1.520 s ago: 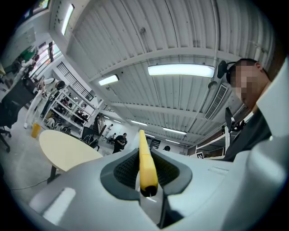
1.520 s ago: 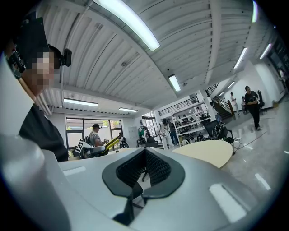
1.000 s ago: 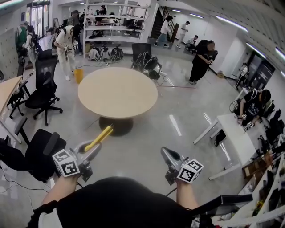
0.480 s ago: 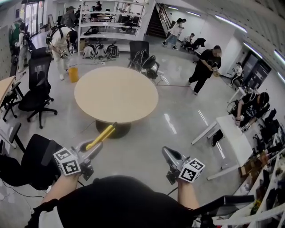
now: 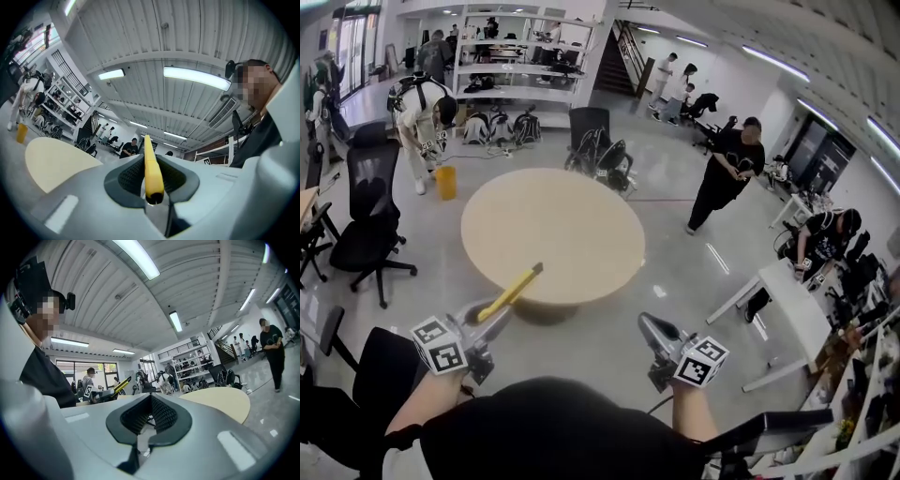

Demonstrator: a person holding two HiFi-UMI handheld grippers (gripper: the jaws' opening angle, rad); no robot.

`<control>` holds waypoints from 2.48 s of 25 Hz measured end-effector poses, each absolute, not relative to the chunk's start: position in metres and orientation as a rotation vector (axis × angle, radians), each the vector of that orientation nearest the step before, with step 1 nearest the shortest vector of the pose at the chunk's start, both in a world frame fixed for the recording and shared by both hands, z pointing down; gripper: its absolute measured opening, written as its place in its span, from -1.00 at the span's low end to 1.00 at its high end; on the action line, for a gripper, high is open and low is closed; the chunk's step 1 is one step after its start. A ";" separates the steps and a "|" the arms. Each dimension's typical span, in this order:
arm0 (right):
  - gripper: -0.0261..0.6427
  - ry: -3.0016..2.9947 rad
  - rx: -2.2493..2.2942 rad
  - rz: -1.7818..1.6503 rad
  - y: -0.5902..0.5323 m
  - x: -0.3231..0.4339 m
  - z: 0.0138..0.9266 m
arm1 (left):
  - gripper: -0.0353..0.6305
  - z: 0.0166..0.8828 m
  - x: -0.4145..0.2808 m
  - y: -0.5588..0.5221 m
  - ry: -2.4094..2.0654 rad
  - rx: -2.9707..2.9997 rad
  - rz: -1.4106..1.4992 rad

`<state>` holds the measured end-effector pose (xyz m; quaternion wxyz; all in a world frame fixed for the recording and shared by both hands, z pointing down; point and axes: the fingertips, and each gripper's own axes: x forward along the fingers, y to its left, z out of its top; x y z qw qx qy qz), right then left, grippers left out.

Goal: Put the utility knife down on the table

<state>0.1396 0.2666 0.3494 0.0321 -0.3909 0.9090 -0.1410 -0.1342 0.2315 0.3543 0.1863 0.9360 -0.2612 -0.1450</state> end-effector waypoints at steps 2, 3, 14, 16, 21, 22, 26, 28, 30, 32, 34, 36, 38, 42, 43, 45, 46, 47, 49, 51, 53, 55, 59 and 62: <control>-0.88 2.796 -1.209 -0.448 0.248 0.124 0.355 | -0.69 0.360 -0.149 0.214 -0.729 2.636 -0.402; -0.88 2.801 -1.208 -0.456 0.240 0.117 0.358 | -0.69 0.362 -0.155 0.208 -0.729 2.634 -0.400; -0.88 2.869 -1.057 -0.530 0.157 0.090 0.379 | -0.69 0.394 -0.182 0.158 -0.863 2.546 -0.385; -0.88 2.882 -1.003 -0.543 0.138 0.093 0.382 | -0.69 0.392 -0.178 0.149 -0.911 2.536 -0.374; -0.88 2.918 -0.836 -0.553 0.080 0.116 0.377 | -0.69 0.372 -0.154 0.123 -1.068 2.515 -0.389; -0.88 2.930 -0.800 -0.548 0.068 0.123 0.374 | -0.69 0.368 -0.145 0.117 -1.095 2.509 -0.396; -0.88 2.954 -0.698 -0.503 0.019 0.159 0.365 | -0.69 0.362 -0.102 0.084 -1.161 2.503 -0.398; -0.88 2.951 -0.674 -0.513 0.002 0.178 0.369 | -0.69 0.364 -0.080 0.069 -1.167 2.491 -0.403; -0.88 2.945 -0.664 -0.532 -0.012 0.197 0.374 | -0.69 0.365 -0.059 0.056 -1.170 2.486 -0.393; -0.88 2.937 -0.657 -0.548 -0.027 0.214 0.377 | -0.69 0.365 -0.041 0.042 -1.171 2.484 -0.378; -0.88 2.934 -0.647 -0.561 -0.040 0.226 0.380 | -0.69 0.364 -0.026 0.028 -1.165 2.480 -0.367; -0.88 2.928 -0.645 -0.577 -0.051 0.235 0.384 | -0.69 0.365 -0.015 0.013 -1.152 2.481 -0.353; -0.88 2.916 -0.657 -0.597 -0.064 0.243 0.387 | -0.69 0.368 -0.007 -0.001 -1.136 2.480 -0.336; -0.88 2.903 -0.712 -0.623 -0.086 0.249 0.397 | -0.69 0.374 -0.004 -0.033 -1.091 2.479 -0.328; -0.88 2.900 -0.732 -0.630 -0.093 0.248 0.400 | -0.69 0.378 -0.005 -0.042 -1.075 2.478 -0.333; -0.88 2.897 -0.771 -0.640 -0.108 0.241 0.405 | -0.69 0.386 -0.013 -0.062 -1.041 2.476 -0.342; -0.88 2.900 -0.790 -0.635 -0.115 0.235 0.406 | -0.69 0.390 -0.019 -0.072 -1.023 2.476 -0.345; -0.88 2.904 -0.812 -0.624 -0.123 0.228 0.407 | -0.69 0.394 -0.027 -0.084 -1.004 2.478 -0.348; -0.88 2.902 -0.872 -0.601 -0.140 0.210 0.405 | -0.69 0.400 -0.047 -0.110 -0.956 2.485 -0.360; -0.88 2.876 -0.936 -0.610 -0.157 0.188 0.402 | -0.69 0.403 -0.070 -0.136 -0.903 2.485 -0.365; -0.88 2.863 -0.970 -0.608 -0.171 0.161 0.396 | -0.69 0.398 -0.097 -0.160 -0.857 2.509 -0.361; -0.88 2.856 -1.020 -0.590 -0.189 0.138 0.388 | -0.69 0.390 -0.122 -0.185 -0.821 2.545 -0.364; -0.88 2.847 -1.062 -0.596 -0.218 0.105 0.386 | -0.69 0.393 -0.150 -0.226 -0.762 2.567 -0.362; -0.88 2.868 -1.065 -0.604 -0.233 0.098 0.399 | -0.69 0.407 -0.148 -0.248 -0.735 2.569 -0.357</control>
